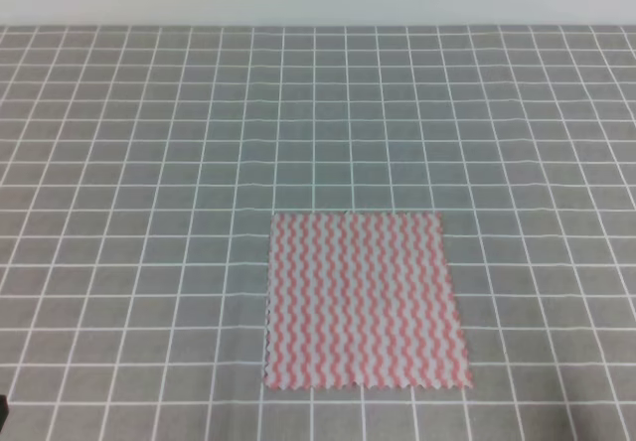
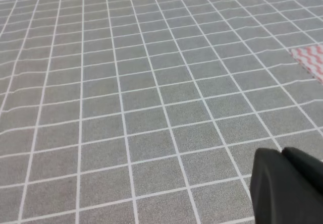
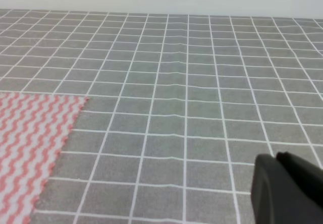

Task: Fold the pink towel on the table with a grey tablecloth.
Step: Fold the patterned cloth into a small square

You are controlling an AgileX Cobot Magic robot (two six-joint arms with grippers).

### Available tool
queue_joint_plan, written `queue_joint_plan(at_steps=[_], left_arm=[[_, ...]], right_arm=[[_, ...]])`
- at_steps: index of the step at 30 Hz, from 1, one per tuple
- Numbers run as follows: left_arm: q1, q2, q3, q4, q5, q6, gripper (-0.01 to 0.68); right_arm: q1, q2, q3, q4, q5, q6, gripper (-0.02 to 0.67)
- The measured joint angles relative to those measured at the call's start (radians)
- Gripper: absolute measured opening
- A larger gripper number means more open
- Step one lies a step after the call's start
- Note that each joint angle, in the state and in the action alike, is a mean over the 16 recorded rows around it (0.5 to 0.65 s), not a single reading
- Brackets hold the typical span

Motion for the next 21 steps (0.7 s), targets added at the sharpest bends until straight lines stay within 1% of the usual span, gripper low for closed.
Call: queue_joint_plan(at_steps=[21], left_arm=[[-0.001, 0.0, 0.0, 0.0, -0.012, 0.0, -0.001]], right_arm=[[0.0, 0.004, -0.005, 0.0, 0.003, 0.0, -0.018]])
